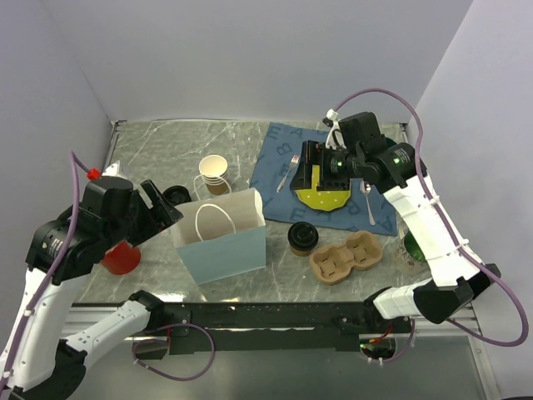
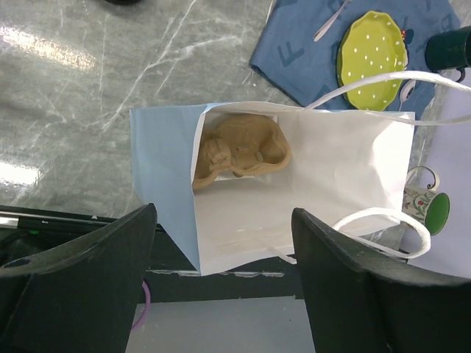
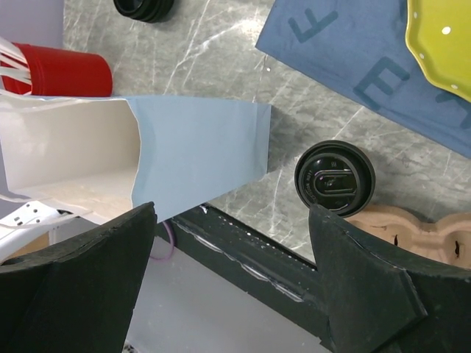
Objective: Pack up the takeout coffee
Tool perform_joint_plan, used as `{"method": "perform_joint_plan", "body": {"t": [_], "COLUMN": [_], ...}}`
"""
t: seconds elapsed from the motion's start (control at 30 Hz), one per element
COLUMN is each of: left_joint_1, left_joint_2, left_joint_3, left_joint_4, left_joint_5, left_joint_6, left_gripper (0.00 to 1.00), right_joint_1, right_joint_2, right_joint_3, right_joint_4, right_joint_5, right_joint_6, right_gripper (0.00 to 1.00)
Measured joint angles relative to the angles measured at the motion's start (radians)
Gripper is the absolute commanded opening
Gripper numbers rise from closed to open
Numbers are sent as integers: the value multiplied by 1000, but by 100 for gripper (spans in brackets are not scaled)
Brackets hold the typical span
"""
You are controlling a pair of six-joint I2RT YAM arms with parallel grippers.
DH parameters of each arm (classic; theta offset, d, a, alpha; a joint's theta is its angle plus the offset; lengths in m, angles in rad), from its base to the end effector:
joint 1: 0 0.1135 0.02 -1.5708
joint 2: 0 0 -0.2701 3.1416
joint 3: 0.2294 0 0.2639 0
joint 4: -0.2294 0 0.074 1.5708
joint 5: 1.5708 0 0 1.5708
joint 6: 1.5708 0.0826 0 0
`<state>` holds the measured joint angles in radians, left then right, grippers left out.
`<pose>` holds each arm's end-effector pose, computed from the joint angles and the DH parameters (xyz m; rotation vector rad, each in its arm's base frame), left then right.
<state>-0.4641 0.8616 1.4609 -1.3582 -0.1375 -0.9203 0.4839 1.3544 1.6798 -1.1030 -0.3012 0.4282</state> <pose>0.1263 -0.0505 0.4058 -0.6072 2.3039 -0.5271 0.2500 0.1591 0.4091 -0.2232 2.4375 0.7833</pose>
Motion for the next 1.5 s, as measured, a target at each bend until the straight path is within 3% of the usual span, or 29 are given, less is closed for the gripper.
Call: {"method": "perform_joint_plan", "body": {"t": [0.33, 0.5, 0.77, 0.83, 0.97, 1.03, 1.1, 1.17, 1.27, 1.5], "left_joint_1": [0, 0, 0, 0, 0, 0, 0, 0, 0, 0], "left_joint_2": [-47, -19, 113, 113, 85, 78, 79, 86, 93, 79], "left_joint_3": [-38, -77, -71, -72, -98, -107, -109, -109, -111, -135], "left_joint_4": [-1, -10, -1, 9, 34, 39, 50, 62, 75, 102], "left_joint_5": [-6, -30, -51, -49, -32, -18, -10, -3, 2, 13], "left_joint_6": [7, 6, 27, 28, 25, 23, 24, 24, 24, 17], "left_gripper": [75, 51, 35, 29, 3, 1, 1, 1, 1, 1], "right_joint_1": [56, 185, 270, 275, 285, 293, 296, 299, 299, 304], "right_joint_2": [26, 155, 328, 339, 333, 329, 329, 330, 330, 333], "right_joint_3": [35, 192, 313, 309, 302, 289, 282, 281, 281, 281], "right_joint_4": [22, -13, -126, -139, -130, -116, -109, -111, -116, -137], "right_joint_5": [-137, -74, 75, 88, 85, 68, 57, 53, 57, 73], "right_joint_6": [-4, -8, -6, -4, 0, 10, 19, 27, 33, 55], "right_gripper": [78, 73, 63, 55, 31, 23, 23, 35, 41, 47]}}
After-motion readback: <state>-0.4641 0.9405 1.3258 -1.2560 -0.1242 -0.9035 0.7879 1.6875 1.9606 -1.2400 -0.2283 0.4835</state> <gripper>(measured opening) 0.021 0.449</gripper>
